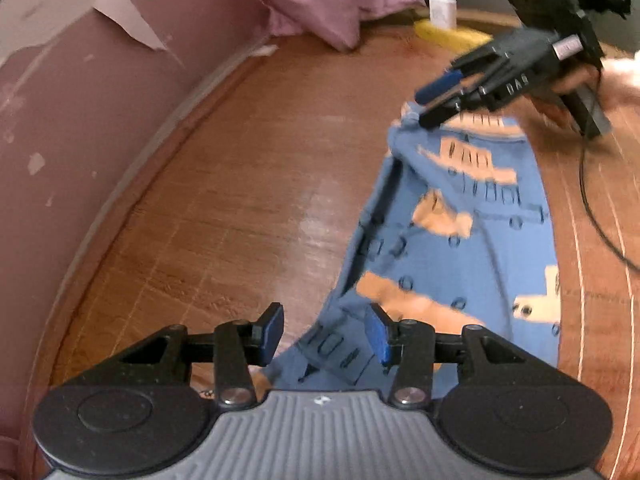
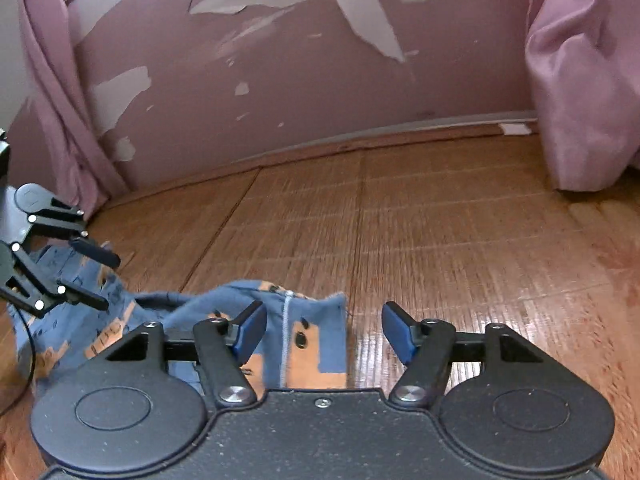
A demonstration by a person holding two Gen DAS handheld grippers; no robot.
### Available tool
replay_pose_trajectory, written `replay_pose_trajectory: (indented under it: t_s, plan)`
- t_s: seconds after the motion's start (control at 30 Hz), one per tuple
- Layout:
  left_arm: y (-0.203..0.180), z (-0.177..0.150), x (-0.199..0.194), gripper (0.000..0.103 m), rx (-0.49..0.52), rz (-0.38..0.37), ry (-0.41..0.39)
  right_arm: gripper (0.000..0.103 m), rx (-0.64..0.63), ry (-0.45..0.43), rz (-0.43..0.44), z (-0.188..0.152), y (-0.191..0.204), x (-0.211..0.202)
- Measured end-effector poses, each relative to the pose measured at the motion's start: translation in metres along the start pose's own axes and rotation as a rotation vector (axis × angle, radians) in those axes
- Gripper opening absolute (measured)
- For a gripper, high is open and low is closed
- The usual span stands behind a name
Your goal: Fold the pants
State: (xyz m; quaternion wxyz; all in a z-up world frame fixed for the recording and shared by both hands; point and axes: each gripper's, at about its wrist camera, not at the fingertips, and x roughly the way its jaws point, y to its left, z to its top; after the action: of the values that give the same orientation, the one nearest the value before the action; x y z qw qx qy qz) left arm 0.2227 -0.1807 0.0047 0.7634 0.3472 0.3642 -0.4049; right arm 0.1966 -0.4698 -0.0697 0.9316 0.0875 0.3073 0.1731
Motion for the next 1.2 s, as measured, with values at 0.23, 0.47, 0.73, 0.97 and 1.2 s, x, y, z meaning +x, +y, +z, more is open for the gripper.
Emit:
replay_pose_trajectory:
  t_s: [0.23, 0.47, 0.73, 0.97, 1.2]
  plan:
    - [0.017, -0.016, 0.011, 0.037, -0.032, -0.002, 0.064, 0.039, -0.059, 0.015, 0.076, 0.003, -0.004, 0.015]
    - [0.011, -0.021, 0.003, 0.002, -0.076, 0.052, 0.049, 0.018, -0.047, -0.015, 0.073, 0.003, 0.0, 0.009]
    - [0.02, -0.031, -0.022, 0.0, -0.289, 0.155, -0.03, 0.016, -0.039, -0.082, -0.075, 0.01, -0.009, -0.017]
    - [0.037, -0.039, -0.008, 0.0, -0.419, 0.286, -0.007, 0.024, -0.092, -0.087, -0.141, 0.004, -0.001, 0.0]
    - [0.051, -0.063, -0.032, 0.016, -0.449, 0.383, -0.032, 0.062, -0.219, -0.121, -0.274, -0.001, 0.012, -0.002]
